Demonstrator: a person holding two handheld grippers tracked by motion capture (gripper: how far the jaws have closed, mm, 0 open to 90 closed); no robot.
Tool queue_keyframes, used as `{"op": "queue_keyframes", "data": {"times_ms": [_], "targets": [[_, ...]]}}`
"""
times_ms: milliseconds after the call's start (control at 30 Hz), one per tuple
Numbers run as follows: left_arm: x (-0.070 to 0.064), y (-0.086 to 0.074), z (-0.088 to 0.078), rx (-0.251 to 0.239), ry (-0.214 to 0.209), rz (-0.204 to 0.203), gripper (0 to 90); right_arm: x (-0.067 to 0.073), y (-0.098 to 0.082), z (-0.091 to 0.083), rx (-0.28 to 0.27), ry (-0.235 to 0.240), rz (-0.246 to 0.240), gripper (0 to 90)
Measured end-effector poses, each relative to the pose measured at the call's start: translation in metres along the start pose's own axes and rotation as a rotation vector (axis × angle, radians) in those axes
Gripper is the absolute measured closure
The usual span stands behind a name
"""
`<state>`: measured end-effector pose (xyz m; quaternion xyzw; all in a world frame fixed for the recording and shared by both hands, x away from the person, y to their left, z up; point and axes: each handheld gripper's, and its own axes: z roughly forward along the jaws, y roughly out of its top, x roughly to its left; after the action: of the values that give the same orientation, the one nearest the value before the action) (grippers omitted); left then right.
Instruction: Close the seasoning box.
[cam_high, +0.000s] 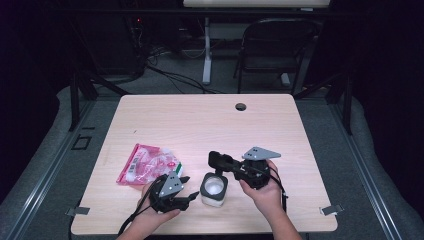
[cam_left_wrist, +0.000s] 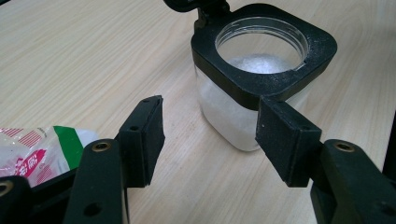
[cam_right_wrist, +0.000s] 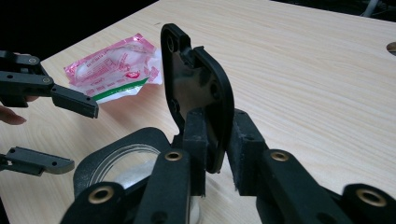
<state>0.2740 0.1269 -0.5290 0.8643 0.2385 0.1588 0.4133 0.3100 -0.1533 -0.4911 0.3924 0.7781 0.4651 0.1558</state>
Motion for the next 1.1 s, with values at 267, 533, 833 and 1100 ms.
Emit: {"op": "queue_keyframes", "data": {"times_ms": [267,533,833,1100], "targets": [[-0.003,0.0,0.001,-0.003,-0.029,0.003,44.2,0.0,0.0,-0.001,0.006,0.007,-0.002,80.5],[-0.007,0.001,0.004,-0.002,-0.039,0.001,46.2,0.0,0.0,-0.002,0.009,0.004,-0.008,80.8],[-0.012,0.003,0.008,0.009,-0.08,0.01,52.1,0.005,0.001,-0.006,0.009,0.017,-0.024,77.5],[-0.013,0.005,0.01,0.017,-0.106,0.015,53.3,0.014,0.003,-0.01,0.017,0.051,-0.051,73.9]]}}
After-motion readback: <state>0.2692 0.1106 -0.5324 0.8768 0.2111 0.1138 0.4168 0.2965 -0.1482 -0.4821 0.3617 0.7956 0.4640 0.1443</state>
